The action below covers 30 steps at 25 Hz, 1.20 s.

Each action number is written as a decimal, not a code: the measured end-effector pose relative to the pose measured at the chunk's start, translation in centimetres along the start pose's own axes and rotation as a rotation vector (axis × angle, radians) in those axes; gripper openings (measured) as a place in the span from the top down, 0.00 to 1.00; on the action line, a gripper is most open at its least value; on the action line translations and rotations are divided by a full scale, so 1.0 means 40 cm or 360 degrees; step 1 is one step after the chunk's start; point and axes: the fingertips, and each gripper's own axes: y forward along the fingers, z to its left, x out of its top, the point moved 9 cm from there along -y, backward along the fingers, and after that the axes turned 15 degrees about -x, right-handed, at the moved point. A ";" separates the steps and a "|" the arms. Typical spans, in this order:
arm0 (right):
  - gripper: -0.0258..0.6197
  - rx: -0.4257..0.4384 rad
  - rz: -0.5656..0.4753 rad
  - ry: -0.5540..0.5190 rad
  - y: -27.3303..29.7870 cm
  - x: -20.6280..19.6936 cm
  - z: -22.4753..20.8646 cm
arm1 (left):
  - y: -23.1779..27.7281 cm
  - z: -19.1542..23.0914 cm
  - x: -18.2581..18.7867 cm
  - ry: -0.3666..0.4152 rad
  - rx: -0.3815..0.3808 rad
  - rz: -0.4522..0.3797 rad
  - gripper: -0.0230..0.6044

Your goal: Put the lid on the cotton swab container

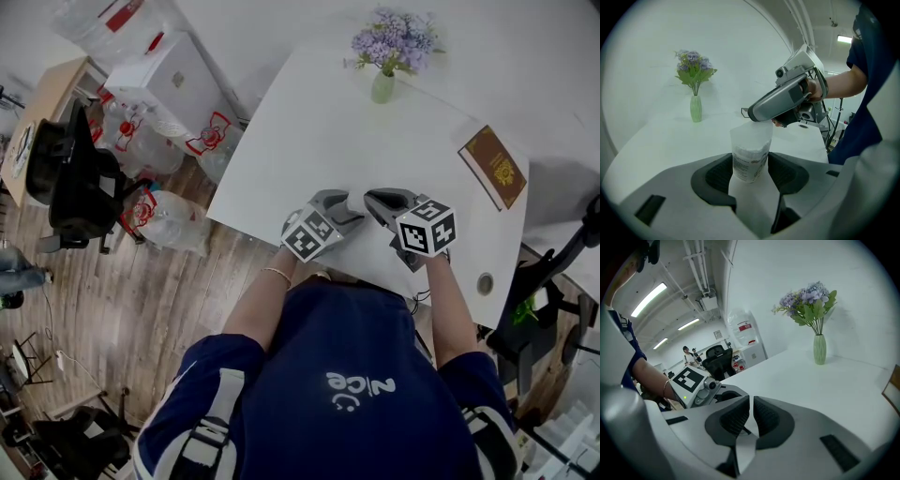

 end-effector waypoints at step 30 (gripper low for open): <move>0.87 -0.0528 -0.0420 -0.0017 -0.030 -0.074 0.088 | -0.016 -0.021 0.003 -0.0156 0.0043 -0.0079 0.50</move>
